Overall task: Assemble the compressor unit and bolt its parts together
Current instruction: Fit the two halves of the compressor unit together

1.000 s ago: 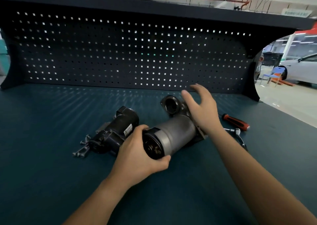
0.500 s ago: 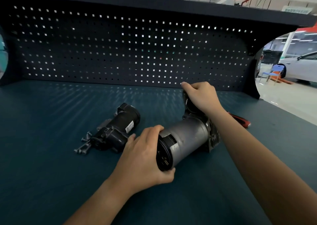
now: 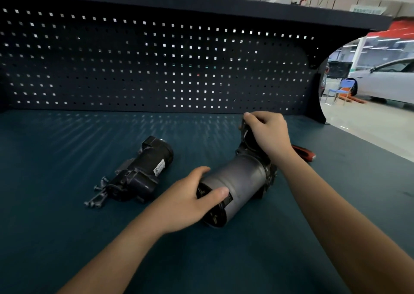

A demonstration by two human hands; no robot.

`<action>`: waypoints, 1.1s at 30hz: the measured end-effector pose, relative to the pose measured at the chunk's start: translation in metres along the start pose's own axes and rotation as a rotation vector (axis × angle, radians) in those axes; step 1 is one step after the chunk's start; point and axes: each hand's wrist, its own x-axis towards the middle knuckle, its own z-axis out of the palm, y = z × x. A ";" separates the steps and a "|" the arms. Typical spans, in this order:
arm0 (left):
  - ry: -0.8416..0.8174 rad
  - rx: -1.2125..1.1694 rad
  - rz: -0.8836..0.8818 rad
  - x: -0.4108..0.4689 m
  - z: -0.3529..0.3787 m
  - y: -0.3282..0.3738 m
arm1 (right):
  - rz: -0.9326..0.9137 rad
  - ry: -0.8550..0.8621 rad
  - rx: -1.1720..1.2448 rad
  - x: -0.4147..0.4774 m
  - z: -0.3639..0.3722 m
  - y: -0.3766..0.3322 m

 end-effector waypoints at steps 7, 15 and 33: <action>-0.012 -0.077 -0.058 -0.006 0.005 0.010 | 0.008 0.032 0.200 -0.003 0.001 0.009; 0.011 0.197 -0.013 -0.022 0.033 0.015 | 0.095 -0.149 0.572 0.007 0.027 -0.005; 0.462 0.613 0.155 -0.003 -0.033 -0.006 | 0.176 -0.404 0.253 0.012 0.036 -0.008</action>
